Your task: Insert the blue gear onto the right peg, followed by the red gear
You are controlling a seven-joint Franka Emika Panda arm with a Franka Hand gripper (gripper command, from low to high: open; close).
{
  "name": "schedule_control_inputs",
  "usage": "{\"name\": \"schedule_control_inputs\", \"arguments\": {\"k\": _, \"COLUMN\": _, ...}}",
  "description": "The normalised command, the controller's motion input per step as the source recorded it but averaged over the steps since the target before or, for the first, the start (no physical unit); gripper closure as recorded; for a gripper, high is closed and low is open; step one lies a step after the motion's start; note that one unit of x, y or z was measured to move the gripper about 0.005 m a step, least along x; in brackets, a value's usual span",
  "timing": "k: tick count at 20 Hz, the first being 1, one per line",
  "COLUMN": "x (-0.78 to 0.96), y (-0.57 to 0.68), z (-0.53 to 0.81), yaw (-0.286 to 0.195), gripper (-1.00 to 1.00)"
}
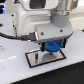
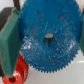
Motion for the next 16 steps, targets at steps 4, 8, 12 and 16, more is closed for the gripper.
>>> {"name": "schedule_control_inputs", "arguments": {"k": 4, "x": 0.25, "y": -0.02, "z": 0.03, "yaw": 0.0, "gripper": 1.0}}
{"name": "schedule_control_inputs", "arguments": {"k": 8, "x": 0.31, "y": -0.03, "z": 0.22, "yaw": 0.0, "gripper": 1.0}}
{"name": "schedule_control_inputs", "arguments": {"k": 12, "x": 0.35, "y": -0.02, "z": 0.12, "yaw": 0.0, "gripper": 1.0}}
{"name": "schedule_control_inputs", "arguments": {"k": 16, "x": 0.25, "y": -0.02, "z": 0.02, "yaw": 0.0, "gripper": 1.0}}
